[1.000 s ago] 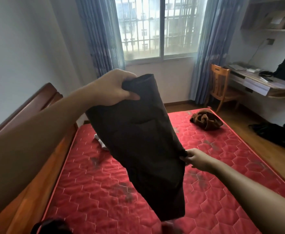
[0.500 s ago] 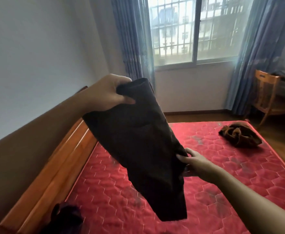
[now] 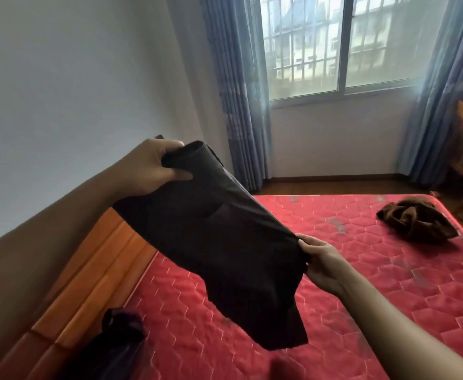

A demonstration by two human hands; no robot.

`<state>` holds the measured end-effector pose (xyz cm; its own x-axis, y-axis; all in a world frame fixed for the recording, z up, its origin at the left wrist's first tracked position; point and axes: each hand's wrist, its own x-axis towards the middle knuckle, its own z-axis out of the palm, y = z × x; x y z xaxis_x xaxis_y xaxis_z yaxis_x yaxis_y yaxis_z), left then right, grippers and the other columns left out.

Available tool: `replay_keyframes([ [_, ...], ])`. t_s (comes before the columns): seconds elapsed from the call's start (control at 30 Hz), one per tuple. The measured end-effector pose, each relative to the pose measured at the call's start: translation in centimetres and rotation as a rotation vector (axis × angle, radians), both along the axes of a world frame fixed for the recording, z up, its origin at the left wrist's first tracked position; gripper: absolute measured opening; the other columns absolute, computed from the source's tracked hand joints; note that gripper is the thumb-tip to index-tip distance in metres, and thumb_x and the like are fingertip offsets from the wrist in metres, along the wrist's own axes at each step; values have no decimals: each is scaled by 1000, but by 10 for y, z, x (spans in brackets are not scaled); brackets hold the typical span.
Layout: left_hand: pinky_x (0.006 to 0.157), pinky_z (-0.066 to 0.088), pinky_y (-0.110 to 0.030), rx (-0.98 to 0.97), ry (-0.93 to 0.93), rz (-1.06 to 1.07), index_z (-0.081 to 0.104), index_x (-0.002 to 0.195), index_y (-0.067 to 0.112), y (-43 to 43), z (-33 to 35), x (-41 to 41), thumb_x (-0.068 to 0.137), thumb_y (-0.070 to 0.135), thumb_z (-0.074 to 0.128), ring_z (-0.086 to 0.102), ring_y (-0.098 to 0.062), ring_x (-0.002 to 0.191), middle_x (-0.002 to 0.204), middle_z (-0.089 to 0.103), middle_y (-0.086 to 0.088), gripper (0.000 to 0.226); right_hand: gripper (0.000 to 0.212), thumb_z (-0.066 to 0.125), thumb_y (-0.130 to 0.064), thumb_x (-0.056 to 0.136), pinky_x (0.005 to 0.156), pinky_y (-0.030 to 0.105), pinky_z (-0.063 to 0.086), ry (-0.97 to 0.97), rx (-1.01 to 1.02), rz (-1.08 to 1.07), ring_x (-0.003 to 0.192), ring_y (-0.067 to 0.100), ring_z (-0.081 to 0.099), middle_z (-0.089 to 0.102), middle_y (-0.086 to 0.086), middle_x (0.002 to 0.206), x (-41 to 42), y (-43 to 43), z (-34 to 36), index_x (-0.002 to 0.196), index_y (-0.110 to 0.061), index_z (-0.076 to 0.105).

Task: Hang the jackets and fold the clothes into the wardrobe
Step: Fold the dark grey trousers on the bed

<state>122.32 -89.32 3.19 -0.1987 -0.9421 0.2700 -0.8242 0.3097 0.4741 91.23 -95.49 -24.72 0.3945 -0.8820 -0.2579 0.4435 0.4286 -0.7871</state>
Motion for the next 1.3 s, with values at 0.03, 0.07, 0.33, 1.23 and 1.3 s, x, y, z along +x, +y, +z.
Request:
replay_keyframes([
  [0.03, 68, 54, -17, -13, -1, 12, 72, 91, 26, 1, -1, -1, 84, 5, 78, 70, -6, 79, 86, 74, 11, 22, 22, 57, -2, 94, 71, 33, 44, 0, -13, -29, 75, 17, 62, 72, 8, 90, -3, 0, -1, 110, -3, 73],
  [0.07, 67, 52, -12, -16, 0, 15, 71, 90, 29, 1, -2, -3, 84, 6, 78, 70, -5, 79, 86, 73, 13, 25, 19, 59, -2, 93, 71, 33, 45, 21, -32, -55, 75, 18, 61, 71, 7, 88, -7, 0, -1, 107, -4, 72],
  [0.33, 74, 56, -33, 39, -113, -77, 71, 94, 22, -8, 0, -41, 87, 17, 77, 67, -9, 78, 83, 69, 11, 11, 37, 79, -12, 78, 96, 33, 42, 867, -569, 138, 116, 19, 51, 53, 2, 125, -26, -8, 62, 111, -24, 67],
  [1.23, 72, 51, -34, -28, -263, -169, 71, 99, 14, -7, 15, -42, 87, 19, 77, 67, -9, 78, 84, 72, 3, 14, 11, 69, -24, 96, 82, 33, 53, 1196, -598, 519, 93, 19, 72, 75, -9, 89, -32, -1, 6, 86, -25, 74],
  [1.3, 72, 50, -32, -30, -251, -184, 71, 99, 14, -8, 13, -39, 87, 19, 77, 67, -9, 79, 84, 72, 4, 14, 20, 76, -28, 89, 97, 32, 51, 1149, -609, 503, 111, 13, 65, 71, -11, 112, -32, 0, 30, 109, -31, 72],
])
